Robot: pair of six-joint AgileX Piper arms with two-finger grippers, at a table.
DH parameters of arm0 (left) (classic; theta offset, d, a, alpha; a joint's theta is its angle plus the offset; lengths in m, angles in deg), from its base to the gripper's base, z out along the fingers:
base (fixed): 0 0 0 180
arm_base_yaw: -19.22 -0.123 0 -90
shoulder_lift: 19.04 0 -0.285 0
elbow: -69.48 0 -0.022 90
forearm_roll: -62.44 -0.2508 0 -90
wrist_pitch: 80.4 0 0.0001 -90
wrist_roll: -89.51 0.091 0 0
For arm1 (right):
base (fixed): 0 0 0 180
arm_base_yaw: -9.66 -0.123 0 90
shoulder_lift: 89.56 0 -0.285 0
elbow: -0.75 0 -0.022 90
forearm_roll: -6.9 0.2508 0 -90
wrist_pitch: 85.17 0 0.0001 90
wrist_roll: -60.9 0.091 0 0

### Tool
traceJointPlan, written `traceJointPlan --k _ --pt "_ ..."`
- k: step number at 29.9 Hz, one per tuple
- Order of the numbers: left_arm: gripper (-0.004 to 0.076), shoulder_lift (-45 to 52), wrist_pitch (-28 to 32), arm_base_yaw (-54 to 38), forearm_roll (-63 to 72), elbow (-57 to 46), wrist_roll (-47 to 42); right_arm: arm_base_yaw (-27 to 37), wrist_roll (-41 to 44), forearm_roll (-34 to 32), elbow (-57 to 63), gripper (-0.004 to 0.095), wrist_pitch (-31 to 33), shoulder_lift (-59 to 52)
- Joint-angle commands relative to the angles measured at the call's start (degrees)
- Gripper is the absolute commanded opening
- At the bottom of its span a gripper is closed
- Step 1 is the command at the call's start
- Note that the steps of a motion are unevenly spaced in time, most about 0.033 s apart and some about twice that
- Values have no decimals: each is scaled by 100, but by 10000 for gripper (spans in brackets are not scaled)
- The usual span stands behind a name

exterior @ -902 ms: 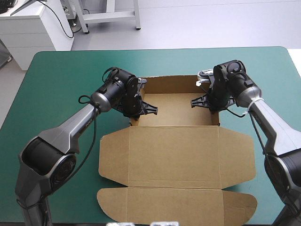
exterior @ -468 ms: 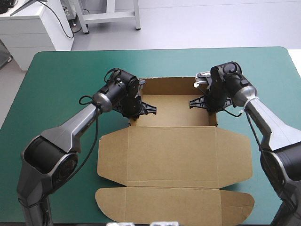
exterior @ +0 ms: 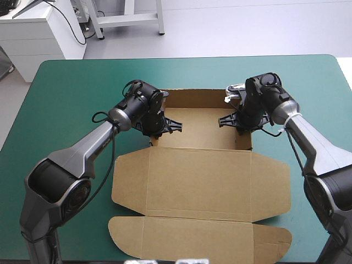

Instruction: Fold the box

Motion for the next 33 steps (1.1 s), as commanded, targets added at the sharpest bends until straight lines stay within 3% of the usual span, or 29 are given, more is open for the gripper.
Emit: traceJointPlan --k 1,4,9,15,21,25,27,30,31,33 --pt "97 286 -271 77 99 179 110 -50 -84 271 -148 472 -108 -316" --pt "228 286 -271 77 87 179 188 -50 -84 271 -148 579 -146 -316" --pt "446 286 -271 59 10 179 189 -50 54 219 -148 621 -345 -316" --pt "461 286 -271 26 -229 257 189 79 198 139 -378 621 -332 -316" --pt "459 286 -271 26 -475 796 500 432 143 210 -1074 621 71 -316" --pt "400 326 -271 26 -509 1316 938 576 137 210 -1513 621 269 -316" --pt "288 381 -282 26 -509 1520 1161 576 137 210 -1637 621 269 -326" --pt "48 578 -279 26 -509 1632 1230 576 116 276 -1712 621 269 -326" --pt "-3 703 -279 26 -509 1605 1346 576 55 302 -1712 621 269 -326" --pt "-4 877 -279 26 -509 1548 1542 576 -16 328 -1654 621 269 -326"
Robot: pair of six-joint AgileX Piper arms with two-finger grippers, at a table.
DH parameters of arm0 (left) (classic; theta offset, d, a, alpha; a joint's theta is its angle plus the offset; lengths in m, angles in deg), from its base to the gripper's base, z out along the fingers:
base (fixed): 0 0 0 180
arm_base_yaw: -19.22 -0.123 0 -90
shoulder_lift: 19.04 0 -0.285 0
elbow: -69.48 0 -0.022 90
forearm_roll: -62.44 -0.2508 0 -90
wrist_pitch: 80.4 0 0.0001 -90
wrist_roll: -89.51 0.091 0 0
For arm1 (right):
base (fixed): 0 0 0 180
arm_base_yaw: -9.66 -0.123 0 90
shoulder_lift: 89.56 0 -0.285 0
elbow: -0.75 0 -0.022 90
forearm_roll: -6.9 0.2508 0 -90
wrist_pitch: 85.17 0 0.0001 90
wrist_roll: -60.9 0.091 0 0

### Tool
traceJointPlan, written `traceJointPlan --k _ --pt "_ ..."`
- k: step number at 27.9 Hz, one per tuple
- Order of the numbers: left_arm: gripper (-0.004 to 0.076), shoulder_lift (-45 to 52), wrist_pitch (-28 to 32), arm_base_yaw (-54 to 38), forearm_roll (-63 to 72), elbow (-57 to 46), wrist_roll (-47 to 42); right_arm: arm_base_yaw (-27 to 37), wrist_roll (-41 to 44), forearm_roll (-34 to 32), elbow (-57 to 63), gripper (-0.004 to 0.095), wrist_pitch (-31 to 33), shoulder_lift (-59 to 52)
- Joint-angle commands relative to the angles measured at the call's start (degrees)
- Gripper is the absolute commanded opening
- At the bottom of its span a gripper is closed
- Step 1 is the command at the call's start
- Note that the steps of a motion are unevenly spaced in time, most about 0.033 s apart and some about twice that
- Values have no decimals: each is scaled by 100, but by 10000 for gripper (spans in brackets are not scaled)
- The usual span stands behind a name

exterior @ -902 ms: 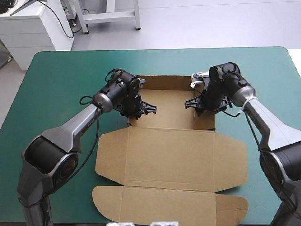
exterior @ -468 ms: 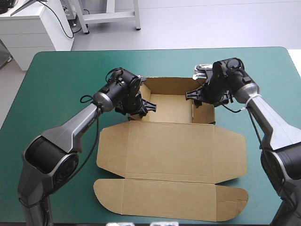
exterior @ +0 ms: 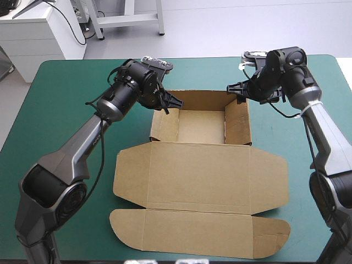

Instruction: Fold the box

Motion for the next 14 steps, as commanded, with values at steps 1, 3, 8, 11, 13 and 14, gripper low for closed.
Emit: traceJointPlan --k 1,3,8,11,13,14 --pt "-5 745 -290 -6 -47 107 289 29 -196 100 -110 621 28 -320" --pt "-5 997 -290 -6 -47 10 288 29 -236 143 -100 621 28 -320" --pt "-4 2025 -290 -6 -14 -598 301 17 -236 124 -100 621 28 -320" --pt "-5 2637 -290 -6 -14 -1172 310 17 -249 126 -100 621 28 -320" --pt "-6 3050 -278 -6 -14 -1564 310 17 -261 126 -100 621 28 -309" --pt "-6 3323 -278 -6 -14 -1791 310 17 -261 111 -57 621 15 -309"
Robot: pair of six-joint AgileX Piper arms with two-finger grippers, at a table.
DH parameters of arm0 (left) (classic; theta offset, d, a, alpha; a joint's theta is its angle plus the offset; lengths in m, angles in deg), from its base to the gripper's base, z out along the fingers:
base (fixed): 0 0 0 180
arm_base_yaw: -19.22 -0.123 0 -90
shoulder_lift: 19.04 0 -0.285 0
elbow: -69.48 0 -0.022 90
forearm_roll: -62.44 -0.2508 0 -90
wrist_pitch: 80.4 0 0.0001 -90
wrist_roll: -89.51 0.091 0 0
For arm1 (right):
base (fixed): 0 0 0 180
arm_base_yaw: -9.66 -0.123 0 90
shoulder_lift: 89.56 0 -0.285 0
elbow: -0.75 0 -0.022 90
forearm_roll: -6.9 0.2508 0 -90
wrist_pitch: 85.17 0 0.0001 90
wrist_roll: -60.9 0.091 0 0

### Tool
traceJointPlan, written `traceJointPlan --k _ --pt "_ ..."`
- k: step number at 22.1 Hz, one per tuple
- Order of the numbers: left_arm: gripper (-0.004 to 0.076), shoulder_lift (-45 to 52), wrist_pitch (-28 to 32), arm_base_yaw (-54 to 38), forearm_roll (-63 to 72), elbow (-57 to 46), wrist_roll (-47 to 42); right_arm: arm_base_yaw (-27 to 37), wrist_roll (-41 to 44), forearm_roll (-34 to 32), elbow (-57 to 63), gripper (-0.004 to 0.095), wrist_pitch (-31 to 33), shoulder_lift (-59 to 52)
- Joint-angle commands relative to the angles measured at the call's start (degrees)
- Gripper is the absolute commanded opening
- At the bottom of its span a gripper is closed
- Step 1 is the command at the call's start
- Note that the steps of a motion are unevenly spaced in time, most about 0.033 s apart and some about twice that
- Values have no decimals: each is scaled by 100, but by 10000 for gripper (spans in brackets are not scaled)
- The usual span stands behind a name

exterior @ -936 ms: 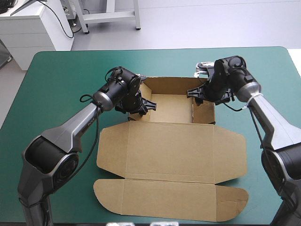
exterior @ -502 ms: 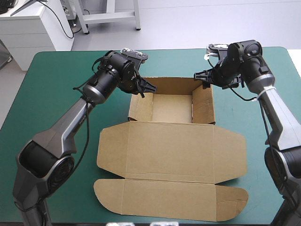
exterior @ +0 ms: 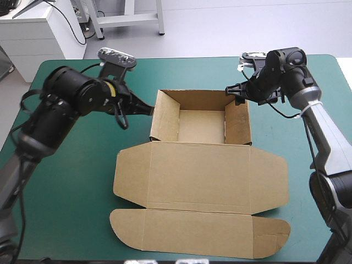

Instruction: Fold the box

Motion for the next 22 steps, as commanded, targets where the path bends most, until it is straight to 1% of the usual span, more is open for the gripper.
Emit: traceJointPlan --k 1,4,5,6,7,11,12,17,19,20,22 --pt "-6 900 -207 -6 -13 -533 6 17 -70 -57 -44 621 -18 -309" --pt "-6 1578 -123 -6 -23 -1240 6 17 -70 -190 235 621 -61 -309" --pt "-6 1991 33 -6 -23 -1786 6 17 -70 -190 442 621 -170 -309" --pt "-6 2224 169 -6 -23 -2064 6 17 -70 -148 554 621 -261 -309" --pt "-8 2636 449 -6 -23 -2560 6 17 -70 -21 776 621 -471 -309" --pt "-8 3486 844 -6 -23 -3527 6 17 -47 20 1116 621 -762 -301" --pt "-8 3834 1010 -6 -23 -3948 6 17 -47 20 1238 621 -865 -301" --pt "-8 5035 1823 -6 -23 -5556 -119 17 -69 269 1292 619 -917 -47" --pt "-8 5305 2020 -6 -23 -5934 -127 17 -69 299 1292 619 -917 47" --pt "-8 5414 2100 -6 -23 -6117 -127 17 -69 299 1292 608 -917 91" --pt "-8 5592 2256 -6 -23 -6381 -140 17 -69 299 1292 532 -906 136"
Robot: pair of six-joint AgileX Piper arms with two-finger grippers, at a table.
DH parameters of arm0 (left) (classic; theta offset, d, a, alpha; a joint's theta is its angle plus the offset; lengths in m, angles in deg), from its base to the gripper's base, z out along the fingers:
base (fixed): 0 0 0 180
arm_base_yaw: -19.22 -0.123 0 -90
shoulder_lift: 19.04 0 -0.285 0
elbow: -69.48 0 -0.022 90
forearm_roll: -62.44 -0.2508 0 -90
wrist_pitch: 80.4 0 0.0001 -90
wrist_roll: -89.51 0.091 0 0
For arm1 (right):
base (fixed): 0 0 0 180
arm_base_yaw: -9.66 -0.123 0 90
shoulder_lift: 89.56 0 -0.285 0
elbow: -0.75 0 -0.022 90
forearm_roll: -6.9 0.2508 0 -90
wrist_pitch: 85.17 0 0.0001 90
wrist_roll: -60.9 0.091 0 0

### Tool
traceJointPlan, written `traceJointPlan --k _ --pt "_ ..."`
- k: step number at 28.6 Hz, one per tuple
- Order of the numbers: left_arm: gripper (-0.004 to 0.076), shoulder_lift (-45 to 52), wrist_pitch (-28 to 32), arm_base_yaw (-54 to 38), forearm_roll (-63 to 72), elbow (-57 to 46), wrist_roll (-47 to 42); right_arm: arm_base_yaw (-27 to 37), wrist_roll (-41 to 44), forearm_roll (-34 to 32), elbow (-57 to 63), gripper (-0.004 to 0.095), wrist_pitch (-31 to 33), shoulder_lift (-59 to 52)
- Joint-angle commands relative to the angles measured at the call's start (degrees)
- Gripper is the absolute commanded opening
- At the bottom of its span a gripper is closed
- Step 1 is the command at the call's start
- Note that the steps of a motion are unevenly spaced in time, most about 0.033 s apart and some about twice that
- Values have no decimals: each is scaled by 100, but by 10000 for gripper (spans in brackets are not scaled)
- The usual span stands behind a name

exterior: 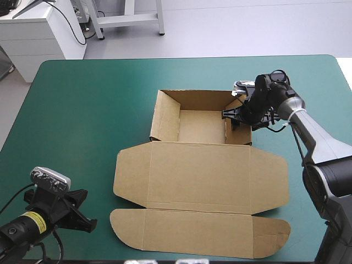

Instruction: Fold the box

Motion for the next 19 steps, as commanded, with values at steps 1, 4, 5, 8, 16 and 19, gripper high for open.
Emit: traceJointPlan --k 1,4,5,8,16,19 --pt "-8 172 585 -6 -18 -169 -71 17 -96 50 -144 458 -104 -244" --pt "-8 315 726 -6 -18 -349 -93 17 -396 99 -210 84 -29 -244" --pt "-8 325 726 -6 -18 -358 -93 17 -563 162 -264 -16 23 -244" --pt "-8 339 726 -6 -18 -358 -93 29 -764 233 -633 -21 244 -244" --pt "-8 339 775 -6 27 -358 -93 713 -1135 30 -2039 -21 814 -480" --pt "-8 339 775 -6 88 -358 -93 1333 -1298 -115 -2312 -21 814 -694"
